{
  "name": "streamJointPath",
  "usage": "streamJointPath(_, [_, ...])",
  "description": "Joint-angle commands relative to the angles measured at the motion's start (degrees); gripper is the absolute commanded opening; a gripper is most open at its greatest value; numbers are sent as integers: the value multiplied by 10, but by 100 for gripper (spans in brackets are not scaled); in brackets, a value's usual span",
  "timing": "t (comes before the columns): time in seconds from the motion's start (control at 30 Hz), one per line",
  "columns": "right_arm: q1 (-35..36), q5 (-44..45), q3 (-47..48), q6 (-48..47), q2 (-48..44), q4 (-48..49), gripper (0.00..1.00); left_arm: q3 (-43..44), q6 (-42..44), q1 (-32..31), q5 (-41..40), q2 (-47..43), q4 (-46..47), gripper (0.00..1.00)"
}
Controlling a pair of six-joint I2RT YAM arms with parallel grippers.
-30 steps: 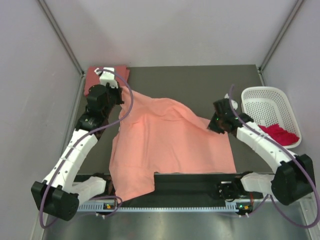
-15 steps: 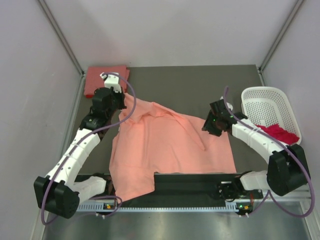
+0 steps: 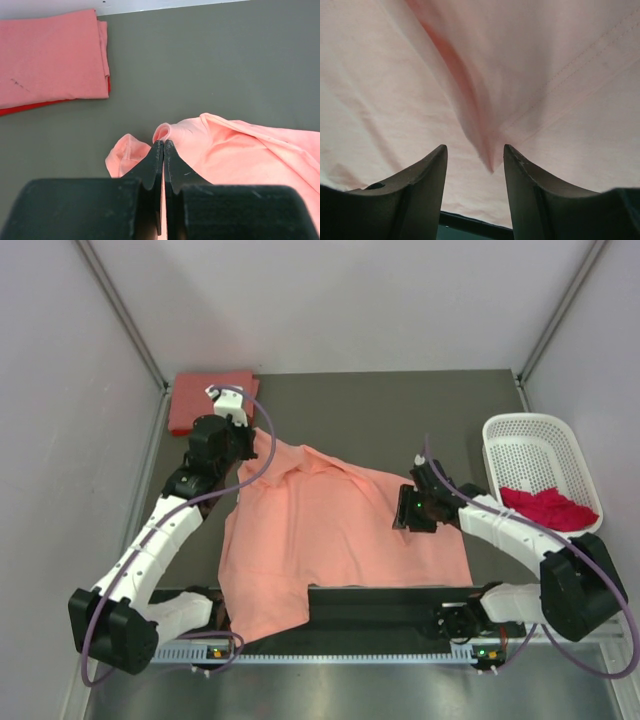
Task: Fold and stack the t-shirts
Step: Flatten the tshirt out
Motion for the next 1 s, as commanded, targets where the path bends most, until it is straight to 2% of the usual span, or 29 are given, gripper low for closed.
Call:
streamJointPath(0.0, [19,14,-1,-36,-26,6,48,23,-10,-6,8,1,31,0])
streamJointPath(0.23, [53,43,-5,-34,3,2,38,20,-12,-6,11,-6,31,0])
streamJointPath(0.63, [71,85,-18,-31,23,-13,36,14,-16,-7,8,-18,26,0])
streamJointPath(0.7, [72,91,-16,-32,26,-12,32,14,-17,-7,9,-19,26,0])
streamJointPath(0.8, [72,100,-12,-29,27,-4,19,13,-19,-6,9,-19,26,0])
streamJointPath(0.83, [72,102,-10,-29,31,-9,11,13,-19,-6,9,-18,26,0])
streamJointPath(0.93, [72,103,4,-32,46,-15,0,16,-20,-7,9,-19,24,0])
streamJointPath(0.97, [72,104,11,-32,46,-23,0,18,-20,-6,8,-19,24,0])
